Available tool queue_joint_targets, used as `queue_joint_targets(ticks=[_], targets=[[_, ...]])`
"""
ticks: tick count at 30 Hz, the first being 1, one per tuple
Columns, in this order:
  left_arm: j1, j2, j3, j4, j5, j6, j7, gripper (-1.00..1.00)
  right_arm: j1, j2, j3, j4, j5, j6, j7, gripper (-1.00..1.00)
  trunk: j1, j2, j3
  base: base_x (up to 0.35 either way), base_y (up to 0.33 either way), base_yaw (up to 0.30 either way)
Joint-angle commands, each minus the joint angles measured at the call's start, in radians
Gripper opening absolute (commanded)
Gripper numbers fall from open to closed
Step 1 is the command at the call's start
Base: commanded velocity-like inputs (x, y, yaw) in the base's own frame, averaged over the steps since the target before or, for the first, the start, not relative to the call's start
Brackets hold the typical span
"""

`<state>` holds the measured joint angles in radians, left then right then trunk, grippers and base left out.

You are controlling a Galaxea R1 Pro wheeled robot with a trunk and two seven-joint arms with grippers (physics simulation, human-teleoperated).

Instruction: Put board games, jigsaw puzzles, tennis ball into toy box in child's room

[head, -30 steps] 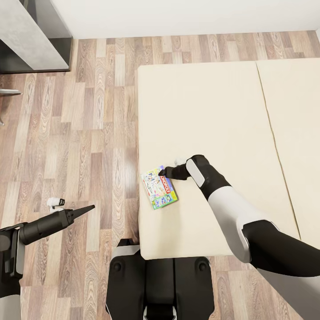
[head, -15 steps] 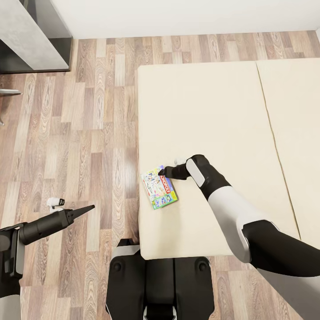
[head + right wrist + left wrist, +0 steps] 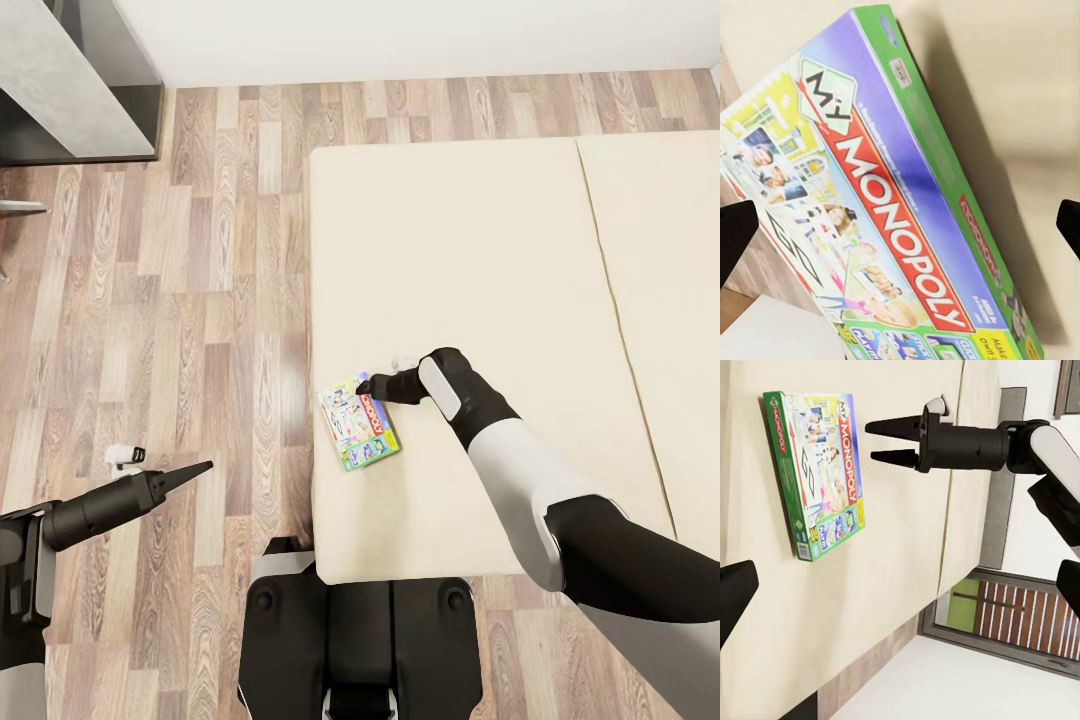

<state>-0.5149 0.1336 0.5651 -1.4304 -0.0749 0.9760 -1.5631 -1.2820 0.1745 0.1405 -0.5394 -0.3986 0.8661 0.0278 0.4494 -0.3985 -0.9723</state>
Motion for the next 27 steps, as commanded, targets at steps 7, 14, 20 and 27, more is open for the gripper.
queue_joint_targets(ticks=[7,14,20,27], targets=[[0.000,0.000,0.001,-0.001,-0.008,0.010,-0.008,1.00,0.000,0.000,0.001,-0.001,0.004,0.004,0.003,1.00,0.001,-0.002,-0.001,0.000,0.001,0.000],[-0.001,0.000,0.000,-0.001,-0.008,0.010,-0.008,1.00,0.000,0.000,0.001,-0.001,0.004,0.004,0.003,1.00,0.001,-0.002,-0.001,0.000,0.132,0.000],[-0.001,0.000,0.000,-0.001,-0.008,0.010,-0.008,1.00,0.000,0.000,0.001,-0.001,0.004,0.004,0.003,1.00,0.001,-0.002,-0.001,0.000,0.065,0.000],[0.000,0.000,-0.001,-0.001,-0.008,0.010,-0.008,1.00,0.000,0.000,0.001,-0.001,0.004,0.004,0.003,1.00,0.001,-0.002,-0.001,0.000,0.032,0.000]])
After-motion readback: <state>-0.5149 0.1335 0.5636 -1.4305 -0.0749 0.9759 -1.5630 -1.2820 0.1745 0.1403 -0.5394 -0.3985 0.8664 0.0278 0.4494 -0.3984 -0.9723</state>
